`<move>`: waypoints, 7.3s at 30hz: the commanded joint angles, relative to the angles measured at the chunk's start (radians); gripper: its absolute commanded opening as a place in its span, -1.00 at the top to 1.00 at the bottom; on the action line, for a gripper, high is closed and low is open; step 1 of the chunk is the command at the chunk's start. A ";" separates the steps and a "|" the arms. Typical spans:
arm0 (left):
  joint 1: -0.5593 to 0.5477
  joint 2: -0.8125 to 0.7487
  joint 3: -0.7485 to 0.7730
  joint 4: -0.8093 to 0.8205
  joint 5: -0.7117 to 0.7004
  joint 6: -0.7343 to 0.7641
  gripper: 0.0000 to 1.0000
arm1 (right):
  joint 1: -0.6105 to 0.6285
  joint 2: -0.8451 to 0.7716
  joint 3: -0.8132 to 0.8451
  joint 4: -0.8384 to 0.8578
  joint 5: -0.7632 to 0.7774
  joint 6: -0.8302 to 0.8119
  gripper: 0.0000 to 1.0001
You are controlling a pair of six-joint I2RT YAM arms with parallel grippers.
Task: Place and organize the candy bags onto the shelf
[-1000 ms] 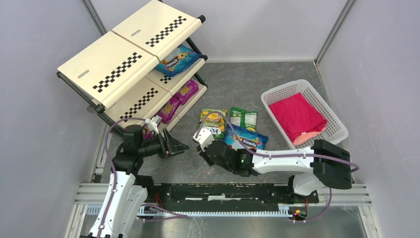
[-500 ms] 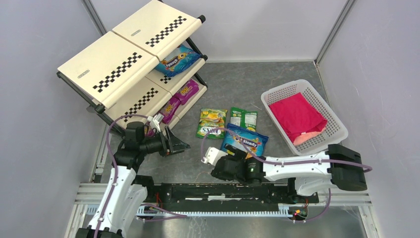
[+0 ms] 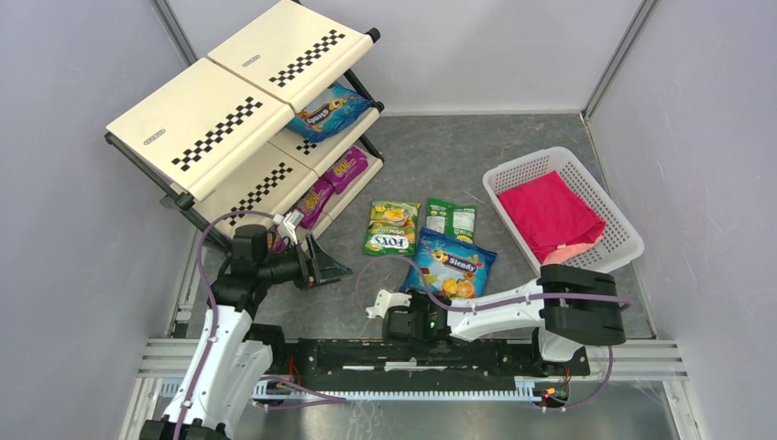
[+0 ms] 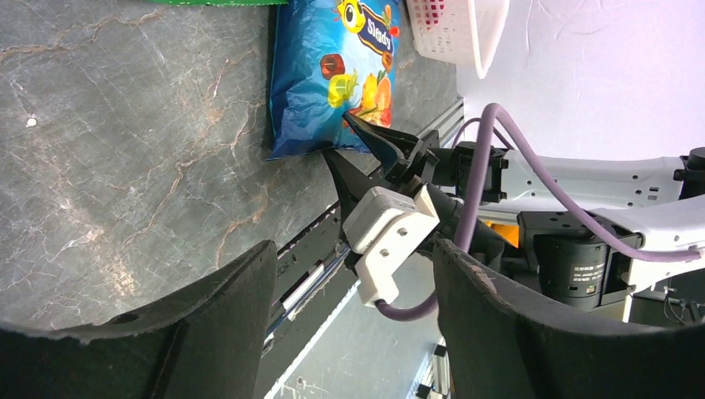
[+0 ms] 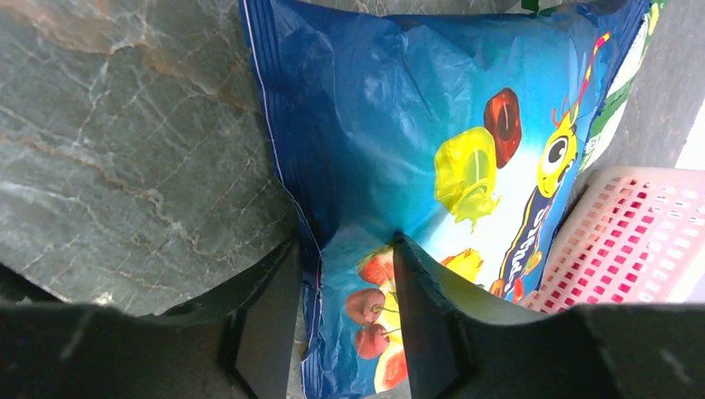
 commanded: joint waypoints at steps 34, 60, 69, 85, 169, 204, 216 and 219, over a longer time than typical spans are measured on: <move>-0.004 0.000 -0.052 -0.012 -0.070 -0.060 -1.00 | -0.006 -0.139 0.090 0.668 -0.144 -0.237 1.00; -0.026 0.066 0.001 0.043 -0.047 -0.092 0.96 | -0.016 -0.110 0.223 0.500 -0.081 0.018 0.52; -0.026 0.013 0.037 0.061 0.016 -0.134 0.96 | -0.016 -0.006 0.332 0.135 -0.079 0.266 -0.94; -0.026 -0.020 0.056 0.061 0.039 -0.157 0.96 | -0.031 0.185 0.539 -0.126 0.018 0.337 -0.40; -0.043 -0.546 0.584 -0.583 -1.155 0.051 -0.40 | -0.347 0.494 0.884 1.361 -0.062 1.328 0.75; -0.042 -0.519 0.544 -0.533 -1.089 0.033 -0.35 | -0.375 0.448 0.730 1.226 -0.496 1.272 0.71; -0.041 -0.521 0.553 -0.544 -1.102 0.042 -0.35 | -0.383 0.644 1.062 1.076 -0.376 1.212 0.83; -0.042 -0.521 0.549 -0.543 -1.101 0.042 -0.37 | -0.386 0.675 1.117 1.033 -0.378 1.186 0.86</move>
